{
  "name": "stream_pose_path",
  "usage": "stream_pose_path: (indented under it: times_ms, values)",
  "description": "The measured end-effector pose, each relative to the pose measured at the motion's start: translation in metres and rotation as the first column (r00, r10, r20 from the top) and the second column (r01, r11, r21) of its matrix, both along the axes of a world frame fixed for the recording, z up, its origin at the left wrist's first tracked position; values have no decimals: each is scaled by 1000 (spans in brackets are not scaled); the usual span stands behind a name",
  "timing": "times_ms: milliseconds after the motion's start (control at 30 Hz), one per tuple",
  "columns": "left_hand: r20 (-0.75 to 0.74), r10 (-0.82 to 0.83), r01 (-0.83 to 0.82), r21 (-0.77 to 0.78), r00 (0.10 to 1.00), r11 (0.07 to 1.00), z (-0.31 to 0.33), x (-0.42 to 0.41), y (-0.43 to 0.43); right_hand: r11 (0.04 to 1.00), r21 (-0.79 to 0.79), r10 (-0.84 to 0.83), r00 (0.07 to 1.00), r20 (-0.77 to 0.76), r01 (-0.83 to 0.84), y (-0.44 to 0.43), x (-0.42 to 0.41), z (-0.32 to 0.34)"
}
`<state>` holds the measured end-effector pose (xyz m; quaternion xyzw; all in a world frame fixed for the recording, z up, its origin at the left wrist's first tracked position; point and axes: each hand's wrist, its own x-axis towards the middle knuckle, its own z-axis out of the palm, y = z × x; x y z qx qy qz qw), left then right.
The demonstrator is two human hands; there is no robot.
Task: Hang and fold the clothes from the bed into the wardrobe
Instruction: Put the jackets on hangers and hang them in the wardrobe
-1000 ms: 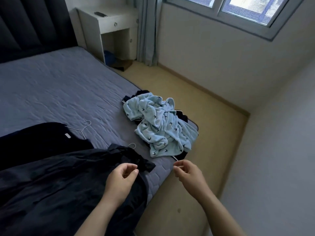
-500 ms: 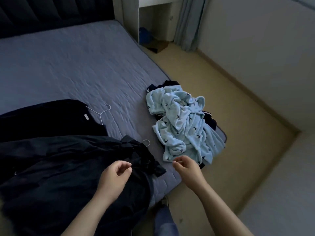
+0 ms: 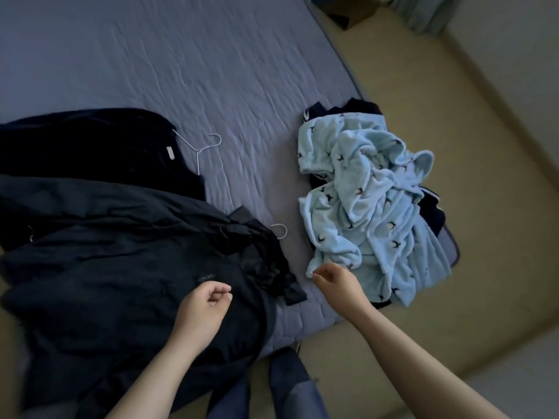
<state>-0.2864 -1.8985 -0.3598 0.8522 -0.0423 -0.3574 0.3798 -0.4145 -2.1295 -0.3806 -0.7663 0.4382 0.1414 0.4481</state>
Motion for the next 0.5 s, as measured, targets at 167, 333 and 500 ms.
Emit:
stream_pose_path:
  times_ms: [167,333,500]
  values:
    - [-31,1,1,79,1000,997,-57,7,3,999,21,32,996,-82,-30,0,10,-62]
    - [-46,-4,10,122,999,992,-126,21,-3,999,49,18,991,-129,-12,3,32,-135]
    - [-49,-34,41,147,998,988,-188,28,-11,998,44,-31,983,-182,39,8,45,-208]
